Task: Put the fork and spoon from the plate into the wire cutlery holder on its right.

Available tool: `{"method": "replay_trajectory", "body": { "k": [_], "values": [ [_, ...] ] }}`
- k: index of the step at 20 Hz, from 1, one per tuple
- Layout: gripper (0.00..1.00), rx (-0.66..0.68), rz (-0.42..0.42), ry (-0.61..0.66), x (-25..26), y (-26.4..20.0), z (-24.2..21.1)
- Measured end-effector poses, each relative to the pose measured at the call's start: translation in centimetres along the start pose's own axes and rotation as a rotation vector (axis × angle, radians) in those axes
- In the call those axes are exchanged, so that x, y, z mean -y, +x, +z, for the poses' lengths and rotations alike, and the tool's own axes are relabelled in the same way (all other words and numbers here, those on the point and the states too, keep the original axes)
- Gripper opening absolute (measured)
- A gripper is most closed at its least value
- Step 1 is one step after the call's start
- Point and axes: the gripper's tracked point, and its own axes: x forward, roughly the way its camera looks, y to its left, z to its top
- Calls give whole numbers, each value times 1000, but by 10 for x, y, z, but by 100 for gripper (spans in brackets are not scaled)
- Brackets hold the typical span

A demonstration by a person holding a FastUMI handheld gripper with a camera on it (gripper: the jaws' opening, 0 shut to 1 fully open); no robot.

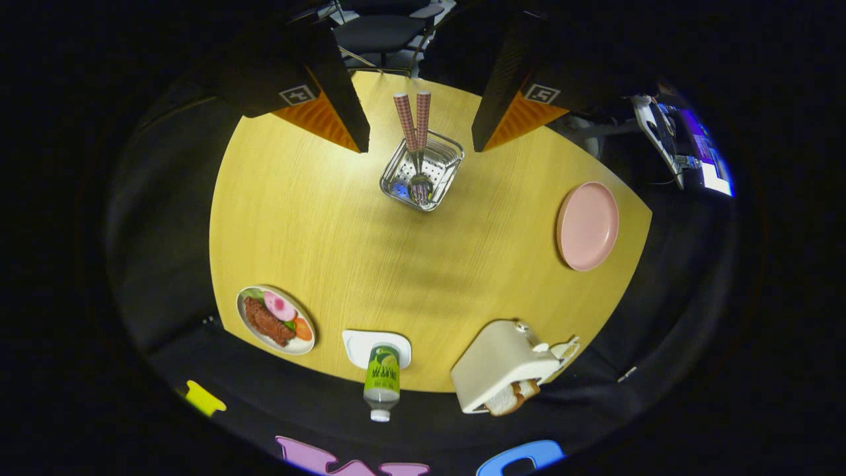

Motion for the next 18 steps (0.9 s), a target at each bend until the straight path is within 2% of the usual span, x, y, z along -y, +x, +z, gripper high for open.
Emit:
{"method": "replay_trajectory", "body": {
  "k": [6, 9, 15, 18],
  "values": [
    [98, 313, -24, 37, 3, -79, 28],
    [97, 452, -64, 27, 18, -116, 38],
    [97, 831, -169, 9, 39, -194, 65],
    [97, 968, -171, -14, 33, -218, 67]
  ]
}}
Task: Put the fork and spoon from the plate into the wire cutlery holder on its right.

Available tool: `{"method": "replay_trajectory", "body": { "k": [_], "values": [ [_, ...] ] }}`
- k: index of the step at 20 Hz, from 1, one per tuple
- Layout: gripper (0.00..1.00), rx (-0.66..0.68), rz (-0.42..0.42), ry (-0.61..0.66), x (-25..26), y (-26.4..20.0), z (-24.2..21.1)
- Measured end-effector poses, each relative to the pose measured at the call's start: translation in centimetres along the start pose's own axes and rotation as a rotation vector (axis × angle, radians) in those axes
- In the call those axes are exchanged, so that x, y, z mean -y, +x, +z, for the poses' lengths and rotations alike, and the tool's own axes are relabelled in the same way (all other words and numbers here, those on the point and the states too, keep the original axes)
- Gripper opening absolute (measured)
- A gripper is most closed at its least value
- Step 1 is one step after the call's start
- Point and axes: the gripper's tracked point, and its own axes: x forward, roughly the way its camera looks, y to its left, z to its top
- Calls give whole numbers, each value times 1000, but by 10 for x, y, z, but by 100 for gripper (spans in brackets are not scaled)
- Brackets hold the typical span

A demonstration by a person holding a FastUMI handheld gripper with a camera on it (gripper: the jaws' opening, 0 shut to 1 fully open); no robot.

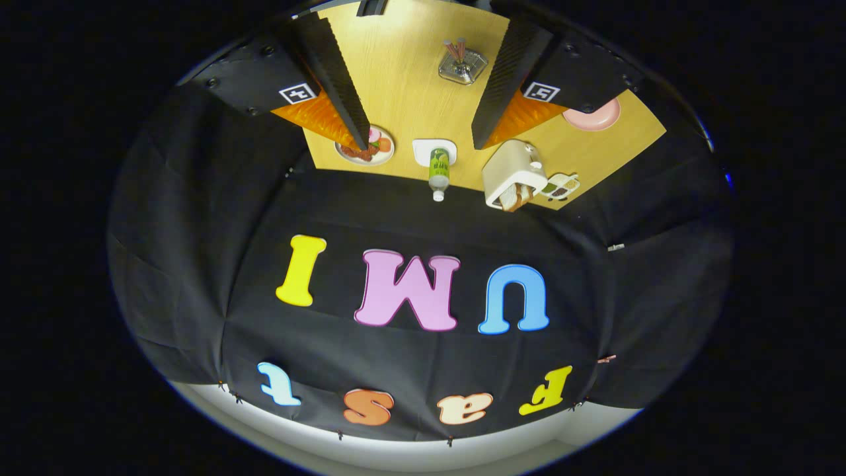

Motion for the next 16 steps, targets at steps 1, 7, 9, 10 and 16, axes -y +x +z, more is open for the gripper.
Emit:
{"method": "replay_trajectory", "body": {
  "k": [1, 7, 9, 10, 16],
  "values": [
    [97, 35, 8, 9, -2, -5, 7],
    [97, 221, 15, 18, -3, -21, 30],
    [97, 238, 23, 23, -5, -24, 29],
    [97, 237, 27, 25, -6, -25, 28],
    [97, 253, 40, 21, -7, -29, 30]
  ]
}}
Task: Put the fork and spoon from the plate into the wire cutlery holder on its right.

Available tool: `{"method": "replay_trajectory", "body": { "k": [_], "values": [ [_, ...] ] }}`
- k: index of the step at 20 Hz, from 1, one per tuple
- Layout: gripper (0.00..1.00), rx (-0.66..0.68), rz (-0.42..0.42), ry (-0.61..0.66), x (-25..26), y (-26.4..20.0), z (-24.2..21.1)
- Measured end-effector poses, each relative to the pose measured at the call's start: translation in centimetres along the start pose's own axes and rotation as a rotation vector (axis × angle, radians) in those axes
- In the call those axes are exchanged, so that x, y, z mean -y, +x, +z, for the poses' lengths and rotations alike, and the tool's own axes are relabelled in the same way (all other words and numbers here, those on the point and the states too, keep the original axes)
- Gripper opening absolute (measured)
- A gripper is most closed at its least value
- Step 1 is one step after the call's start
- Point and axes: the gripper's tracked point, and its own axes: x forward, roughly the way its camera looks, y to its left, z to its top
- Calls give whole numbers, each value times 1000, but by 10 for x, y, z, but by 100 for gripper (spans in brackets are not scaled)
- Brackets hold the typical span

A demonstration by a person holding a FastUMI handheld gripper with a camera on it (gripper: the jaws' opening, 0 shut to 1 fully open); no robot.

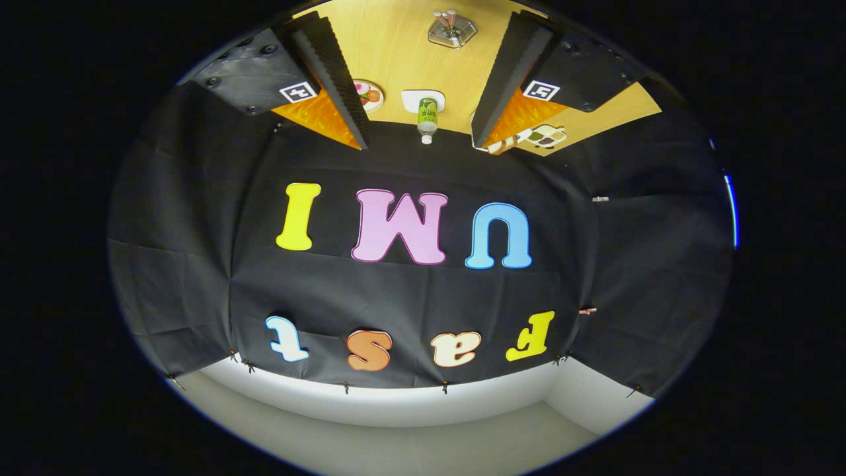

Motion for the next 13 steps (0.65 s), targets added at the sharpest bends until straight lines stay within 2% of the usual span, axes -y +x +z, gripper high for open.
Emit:
{"method": "replay_trajectory", "body": {
  "k": [13],
  "values": [
    [97, -25, 10, -8, -3, 3, -12]
  ]
}}
